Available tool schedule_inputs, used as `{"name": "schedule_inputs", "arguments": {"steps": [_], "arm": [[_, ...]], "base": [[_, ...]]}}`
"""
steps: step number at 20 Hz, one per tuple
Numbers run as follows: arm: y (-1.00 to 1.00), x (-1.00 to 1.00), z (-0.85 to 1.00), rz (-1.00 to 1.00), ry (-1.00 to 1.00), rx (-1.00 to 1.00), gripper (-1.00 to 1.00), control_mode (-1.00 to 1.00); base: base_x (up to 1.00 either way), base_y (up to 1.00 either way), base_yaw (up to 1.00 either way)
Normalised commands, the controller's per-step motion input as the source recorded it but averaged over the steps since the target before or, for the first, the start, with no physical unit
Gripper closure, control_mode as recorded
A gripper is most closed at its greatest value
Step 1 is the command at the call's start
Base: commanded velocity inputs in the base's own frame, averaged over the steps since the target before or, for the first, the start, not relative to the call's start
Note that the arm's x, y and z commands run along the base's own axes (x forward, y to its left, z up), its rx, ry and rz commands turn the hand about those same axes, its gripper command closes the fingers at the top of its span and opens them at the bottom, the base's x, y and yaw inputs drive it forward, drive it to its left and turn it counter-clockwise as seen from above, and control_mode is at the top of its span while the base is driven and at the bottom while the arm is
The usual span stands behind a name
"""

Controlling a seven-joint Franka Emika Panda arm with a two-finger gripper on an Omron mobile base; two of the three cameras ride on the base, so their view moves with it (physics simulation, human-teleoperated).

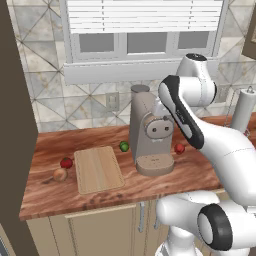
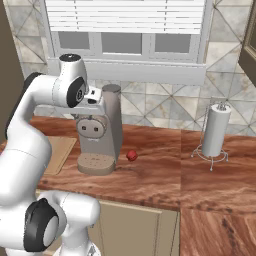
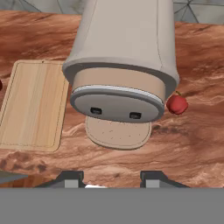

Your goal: Place the avocado, onion, tomato, and bell pepper on the cutting board.

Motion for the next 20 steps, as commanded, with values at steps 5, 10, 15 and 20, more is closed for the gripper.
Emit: {"name": "schedule_inputs", "arguments": {"steps": [5,10,15,20], "arm": [[0.0,-0.11,0.0,0.0,-0.03,0.0,-1.0,-1.0],[0.0,-0.26,0.0,0.03,-0.06,0.0,-1.0,-1.0],[-0.02,-0.24,0.0,0.04,-0.03,0.0,-1.0,-1.0],[-0.01,-0.16,-0.01,0.03,0.0,0.0,-1.0,-1.0]], "base": [[0.0,0.0,0.0],[0.0,0.0,0.0],[0.0,0.0,0.0],[0.0,0.0,0.0]]}}
